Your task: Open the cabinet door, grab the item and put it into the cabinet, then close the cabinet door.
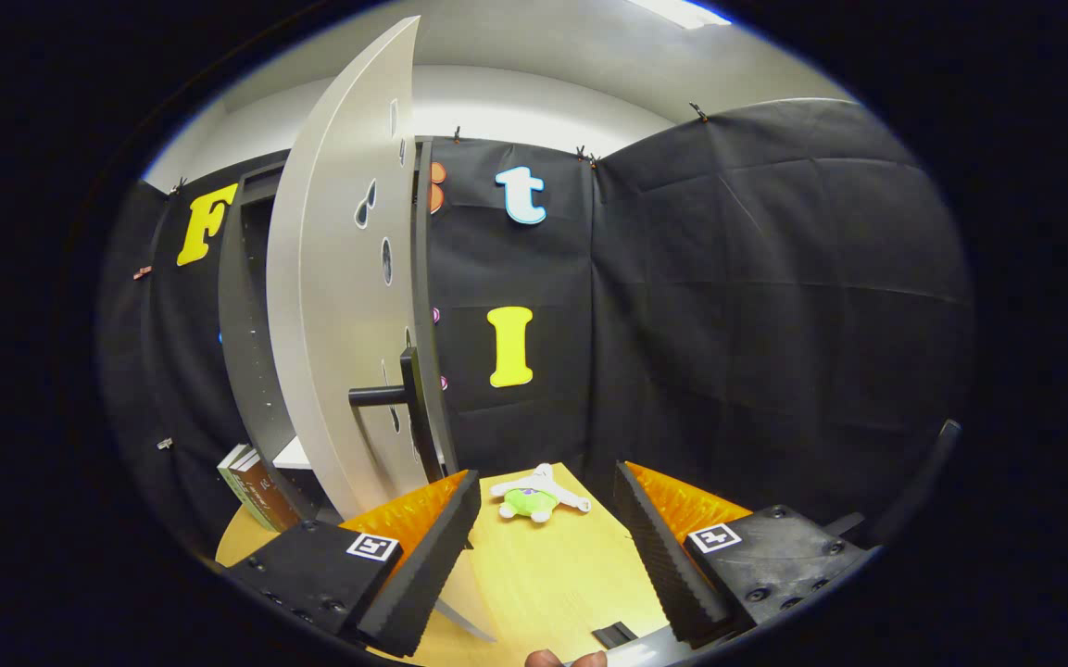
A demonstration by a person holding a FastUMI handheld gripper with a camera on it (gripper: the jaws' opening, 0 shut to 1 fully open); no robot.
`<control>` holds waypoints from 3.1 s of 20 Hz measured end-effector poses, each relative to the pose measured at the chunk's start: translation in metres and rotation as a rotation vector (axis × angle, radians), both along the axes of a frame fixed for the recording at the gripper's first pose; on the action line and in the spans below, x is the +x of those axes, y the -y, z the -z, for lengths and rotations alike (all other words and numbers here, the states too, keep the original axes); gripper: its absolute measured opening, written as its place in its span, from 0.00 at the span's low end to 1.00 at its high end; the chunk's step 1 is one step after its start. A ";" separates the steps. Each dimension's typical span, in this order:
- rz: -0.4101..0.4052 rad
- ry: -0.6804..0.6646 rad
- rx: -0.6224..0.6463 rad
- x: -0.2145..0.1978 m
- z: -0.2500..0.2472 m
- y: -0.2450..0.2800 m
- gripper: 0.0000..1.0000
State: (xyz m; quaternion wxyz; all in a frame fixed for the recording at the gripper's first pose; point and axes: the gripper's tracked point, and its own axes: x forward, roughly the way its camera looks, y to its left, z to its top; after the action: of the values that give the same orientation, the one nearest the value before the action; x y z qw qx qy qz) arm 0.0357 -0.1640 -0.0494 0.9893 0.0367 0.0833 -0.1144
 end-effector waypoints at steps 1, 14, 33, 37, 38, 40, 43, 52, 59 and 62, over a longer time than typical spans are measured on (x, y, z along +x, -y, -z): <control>-0.011 -0.001 0.000 -0.001 0.000 -0.010 0.97; -0.304 -0.015 0.102 0.029 0.021 -0.202 0.98; -0.319 0.049 0.040 0.044 0.010 -0.244 0.98; -0.307 0.064 0.000 0.045 0.008 -0.243 0.98; -0.307 0.063 -0.004 0.044 0.008 -0.244 0.98; -0.295 0.067 -0.016 0.044 0.008 -0.243 0.98; -0.288 0.074 -0.035 0.043 0.008 -0.243 0.98; -0.283 0.082 -0.068 0.038 0.008 -0.242 0.97; -0.292 0.081 -0.072 0.037 0.008 -0.246 0.97; -0.295 0.081 -0.076 0.037 0.009 -0.247 0.97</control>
State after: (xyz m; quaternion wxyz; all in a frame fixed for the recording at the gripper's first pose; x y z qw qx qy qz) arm 0.0724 0.0827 -0.0585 0.9985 -0.0090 0.0432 0.0308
